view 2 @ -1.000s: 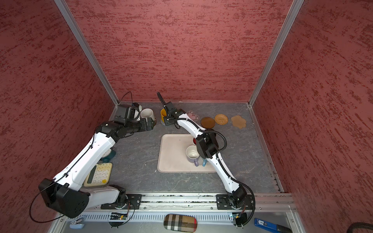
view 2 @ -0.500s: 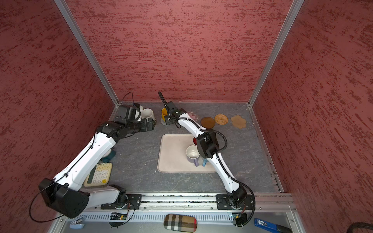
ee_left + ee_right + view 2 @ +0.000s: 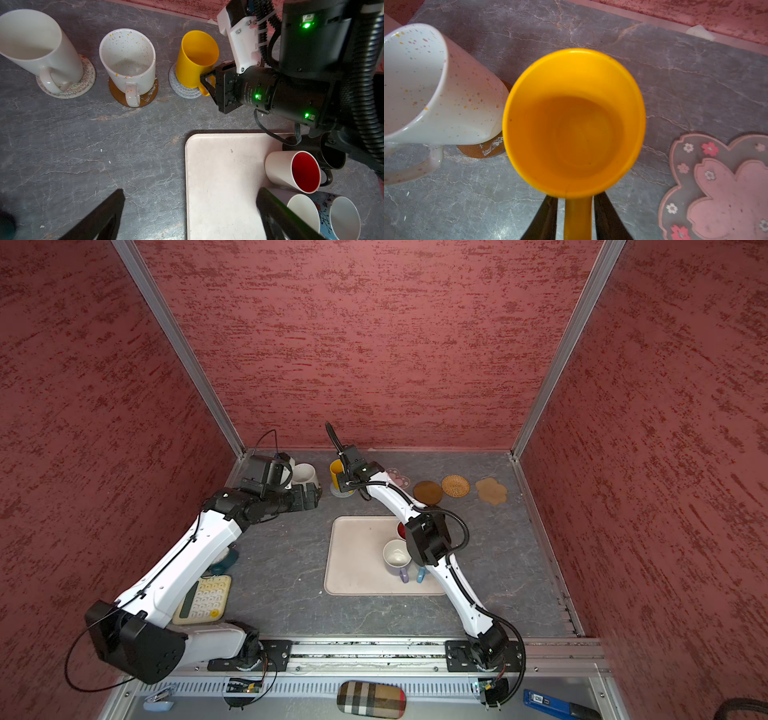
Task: Place cups on coasters
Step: Place the cup on the coaster.
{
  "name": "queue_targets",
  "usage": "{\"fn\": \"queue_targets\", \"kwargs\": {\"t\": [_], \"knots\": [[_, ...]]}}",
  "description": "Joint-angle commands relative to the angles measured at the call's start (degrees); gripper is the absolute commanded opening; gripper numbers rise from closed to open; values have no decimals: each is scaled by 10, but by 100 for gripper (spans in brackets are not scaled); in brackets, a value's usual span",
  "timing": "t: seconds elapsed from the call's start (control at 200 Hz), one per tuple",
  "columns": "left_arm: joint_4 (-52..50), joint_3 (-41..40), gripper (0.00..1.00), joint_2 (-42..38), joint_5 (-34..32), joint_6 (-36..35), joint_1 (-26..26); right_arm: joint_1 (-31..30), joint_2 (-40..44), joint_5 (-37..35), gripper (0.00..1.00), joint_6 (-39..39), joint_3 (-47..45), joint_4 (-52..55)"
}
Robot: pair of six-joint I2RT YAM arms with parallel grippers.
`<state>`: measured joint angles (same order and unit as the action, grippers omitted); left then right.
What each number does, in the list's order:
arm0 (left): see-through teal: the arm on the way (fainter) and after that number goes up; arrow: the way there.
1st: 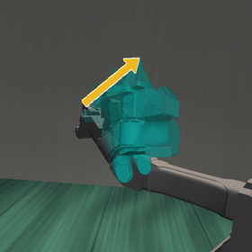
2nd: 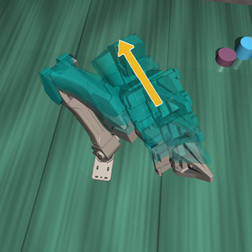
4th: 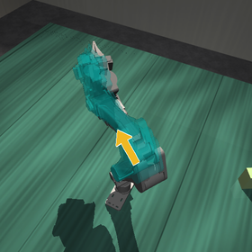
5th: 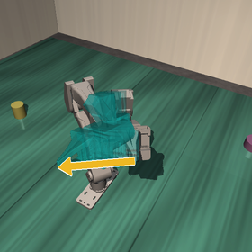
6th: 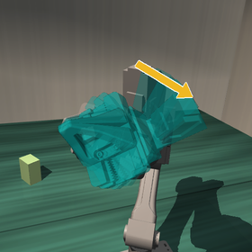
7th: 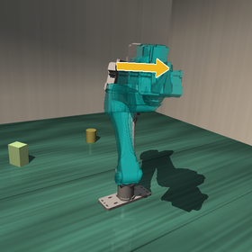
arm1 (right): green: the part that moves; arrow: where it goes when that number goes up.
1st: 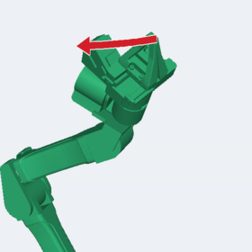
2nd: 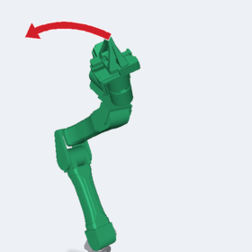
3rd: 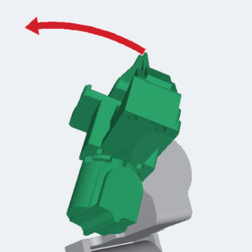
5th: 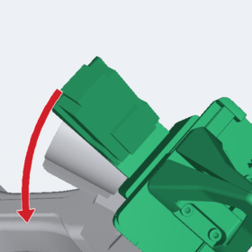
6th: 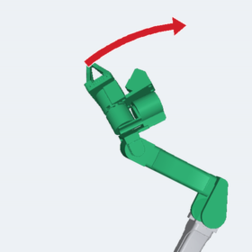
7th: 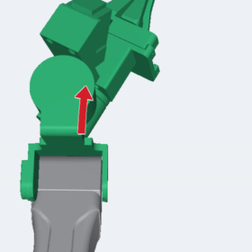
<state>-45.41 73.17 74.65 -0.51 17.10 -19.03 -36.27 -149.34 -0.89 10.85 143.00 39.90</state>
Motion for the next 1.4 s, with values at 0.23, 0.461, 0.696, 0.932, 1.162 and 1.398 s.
{"fn": "queue_targets", "kwargs": {"t": [0.23, 0.461, 0.696, 0.932, 1.162, 1.398], "knots": [[-7, 13, 100, -2, -12, -10, -3, 4, 16, 6, 52, -14, 17, -19], [-18, 25, 100, -3, -14, -12, -7, 4, 38, -1, 64, -27, 17, -10], [-36, 38, 100, -7, -20, -18, -8, 5, 53, 10, 75, -28, 17, -14], [-68, 54, 100, -11, -23, -36, -19, 5, 93, 33, 84, -30, 14, -13], [-93, 73, 100, 0, -58, -37, -75, 5, 194, -2, 85, -24, -80, -29], [-80, 73, 96, 23, -23, -7, -112, 9, 372, -28, 78, -7, -312, -108]]}}
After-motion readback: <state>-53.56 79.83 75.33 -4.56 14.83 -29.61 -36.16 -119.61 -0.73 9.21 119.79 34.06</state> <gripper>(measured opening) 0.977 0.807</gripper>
